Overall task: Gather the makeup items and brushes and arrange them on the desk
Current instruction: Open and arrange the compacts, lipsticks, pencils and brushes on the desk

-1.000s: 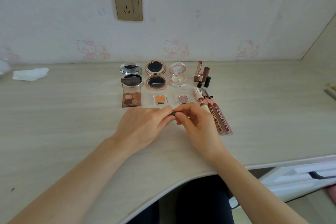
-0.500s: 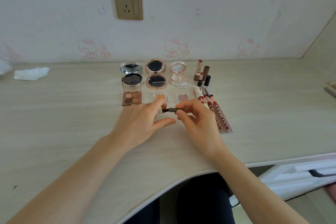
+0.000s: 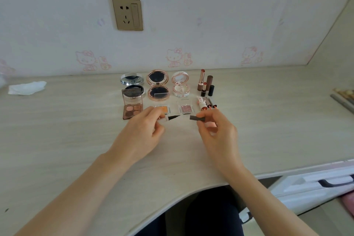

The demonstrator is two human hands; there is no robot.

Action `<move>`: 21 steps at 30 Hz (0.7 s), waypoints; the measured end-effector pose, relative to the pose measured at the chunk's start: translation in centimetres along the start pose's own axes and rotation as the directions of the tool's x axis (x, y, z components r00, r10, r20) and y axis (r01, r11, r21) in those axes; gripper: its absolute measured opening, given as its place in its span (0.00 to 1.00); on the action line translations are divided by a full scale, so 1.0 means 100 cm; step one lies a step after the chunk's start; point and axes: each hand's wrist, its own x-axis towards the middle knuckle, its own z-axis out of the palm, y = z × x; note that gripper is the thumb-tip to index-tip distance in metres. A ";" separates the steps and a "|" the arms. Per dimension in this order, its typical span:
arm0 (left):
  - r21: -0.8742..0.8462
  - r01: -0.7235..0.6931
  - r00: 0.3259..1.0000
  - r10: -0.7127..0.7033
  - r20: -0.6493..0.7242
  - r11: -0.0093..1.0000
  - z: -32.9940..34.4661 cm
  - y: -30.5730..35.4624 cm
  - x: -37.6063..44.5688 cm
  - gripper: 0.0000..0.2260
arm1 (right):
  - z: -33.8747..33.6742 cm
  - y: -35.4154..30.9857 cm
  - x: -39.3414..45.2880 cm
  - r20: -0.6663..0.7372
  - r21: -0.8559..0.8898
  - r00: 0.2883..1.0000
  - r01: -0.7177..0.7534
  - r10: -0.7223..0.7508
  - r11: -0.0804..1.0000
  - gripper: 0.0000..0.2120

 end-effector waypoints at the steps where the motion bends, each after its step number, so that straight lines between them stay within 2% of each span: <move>1: -0.021 0.000 1.000 0.000 -0.017 1.000 0.001 0.001 0.001 0.08 | -0.005 0.002 0.001 -0.008 0.015 1.000 -0.021 0.021 1.000 0.12; 4: -0.103 0.003 0.999 -0.007 -0.034 0.995 0.007 0.008 0.004 0.12 | -0.021 0.007 0.005 -0.014 0.032 0.999 -0.040 0.041 0.999 0.11; 6: -0.162 0.025 1.000 -0.028 -0.011 0.987 0.010 0.015 0.007 0.10 | -0.032 0.011 0.007 -0.011 0.008 1.000 -0.024 0.024 1.000 0.11; 12: -0.220 -0.104 0.992 0.117 0.045 0.970 0.026 0.045 0.022 0.05 | -0.066 0.029 0.018 0.027 -0.105 0.999 -0.013 0.016 0.994 0.09; 18: -0.379 -0.058 0.990 0.102 0.095 0.923 0.054 0.077 0.039 0.06 | -0.095 0.047 0.029 0.002 -0.145 0.998 -0.062 0.063 0.987 0.11; 21: -0.350 -0.066 0.982 0.123 0.145 0.934 0.069 0.090 0.050 0.08 | -0.109 0.056 0.035 0.011 -0.159 0.996 -0.082 0.085 0.984 0.12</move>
